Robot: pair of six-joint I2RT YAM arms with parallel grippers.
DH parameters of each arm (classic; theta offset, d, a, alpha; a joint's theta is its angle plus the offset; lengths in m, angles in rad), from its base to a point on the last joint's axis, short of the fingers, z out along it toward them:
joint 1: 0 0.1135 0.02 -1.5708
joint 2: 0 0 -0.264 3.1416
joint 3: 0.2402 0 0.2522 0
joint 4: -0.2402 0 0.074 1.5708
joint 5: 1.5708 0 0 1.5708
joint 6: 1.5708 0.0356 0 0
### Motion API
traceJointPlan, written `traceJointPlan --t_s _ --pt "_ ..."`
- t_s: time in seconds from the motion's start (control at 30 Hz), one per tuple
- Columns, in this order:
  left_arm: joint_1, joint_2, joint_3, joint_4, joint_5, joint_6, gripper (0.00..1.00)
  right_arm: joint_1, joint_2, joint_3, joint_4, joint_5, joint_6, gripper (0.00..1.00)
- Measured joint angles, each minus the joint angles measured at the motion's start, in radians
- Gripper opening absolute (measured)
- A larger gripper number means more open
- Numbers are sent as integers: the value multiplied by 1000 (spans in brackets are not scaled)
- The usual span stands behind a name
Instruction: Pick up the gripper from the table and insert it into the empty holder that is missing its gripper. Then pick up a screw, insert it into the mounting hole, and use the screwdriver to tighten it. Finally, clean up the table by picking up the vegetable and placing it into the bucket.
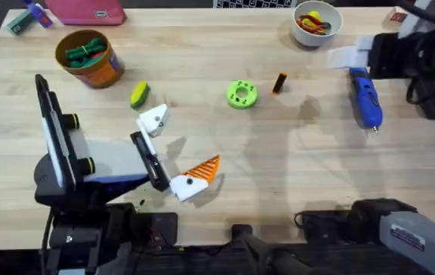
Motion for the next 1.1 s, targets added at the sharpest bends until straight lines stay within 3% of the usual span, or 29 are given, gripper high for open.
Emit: traceJointPlan --t_s 0.5,0.7,1.1 --pt "0 0 0 0 0 0 986 0 0 0 1 -1 2 994" --pt "0 0 0 0 0 0 986 68 26 30 -30 4 59 994" --pt "0 0 0 0 1 0 986 313 355 412 -346 108 448 994"
